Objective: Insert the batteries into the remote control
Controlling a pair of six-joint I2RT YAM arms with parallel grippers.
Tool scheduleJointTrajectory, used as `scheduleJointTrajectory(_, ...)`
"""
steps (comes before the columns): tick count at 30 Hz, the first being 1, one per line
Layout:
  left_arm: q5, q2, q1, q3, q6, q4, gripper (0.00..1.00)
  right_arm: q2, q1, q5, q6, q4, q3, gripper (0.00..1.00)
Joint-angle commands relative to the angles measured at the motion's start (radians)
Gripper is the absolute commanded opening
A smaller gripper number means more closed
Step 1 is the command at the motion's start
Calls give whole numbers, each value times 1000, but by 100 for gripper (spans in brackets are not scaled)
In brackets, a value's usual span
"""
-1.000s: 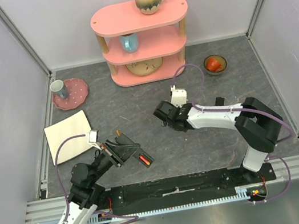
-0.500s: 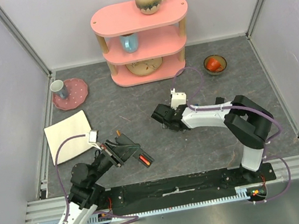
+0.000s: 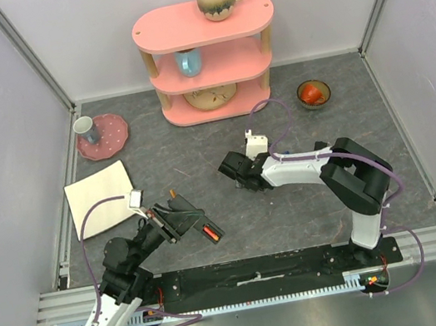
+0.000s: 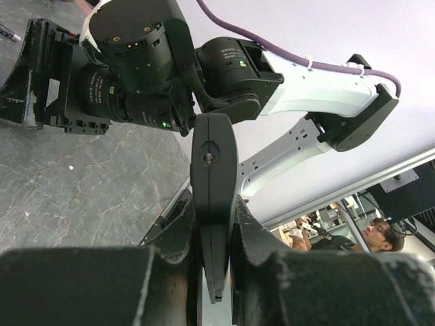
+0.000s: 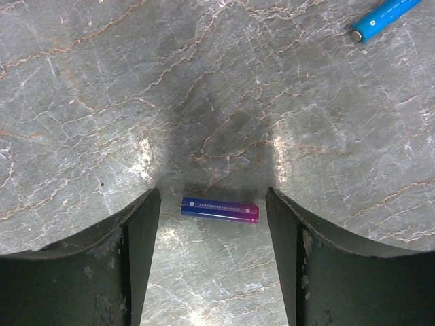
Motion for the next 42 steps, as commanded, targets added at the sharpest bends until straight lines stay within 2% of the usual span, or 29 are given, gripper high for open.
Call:
scheduleJointTrajectory(1,5,-10,-1,-173,7,12,2,21,6,-6,9,13,9,69)
scheduleJointTrajectory(9,2,-10,-1,-172,10,12,2,4,6,-31,7,22,-19,58)
scheduleJointTrajectory(17,3,-17,-1,-178,4,12,2,-18,5,-48,16,45,-66,51)
scheduleJointTrajectory(21,3,-14,-1,-176,6,12,2,-42,6,-52,-53,60,-68,46)
scheduleJointTrajectory(28,6,-17,-1,-172,9,4,2,-137,6,-43,-485,94,-36,37)
scheduleJointTrajectory(29,6,-17,-1,-173,10,4,2,-148,6,-64,-625,108,-31,37)
scheduleJointTrajectory(31,3,-16,-1,-173,10,4,2,-176,6,-112,-771,149,-23,35)
scheduleJointTrajectory(32,2,-16,-1,-175,12,4,2,-180,6,-148,-917,168,-26,35)
scheduleJointTrajectory(35,-1,-14,-1,-175,17,12,2,-194,6,-309,-1115,221,-58,38)
scheduleJointTrajectory(36,0,-14,-1,-173,21,14,2,-199,6,-368,-1227,237,-71,38)
scheduleJointTrajectory(39,6,-7,-1,-158,44,1,2,-164,6,-397,-1335,226,-82,36)
scheduleJointTrajectory(42,11,0,-1,-143,55,-8,2,-119,6,-422,-1367,222,-83,34)
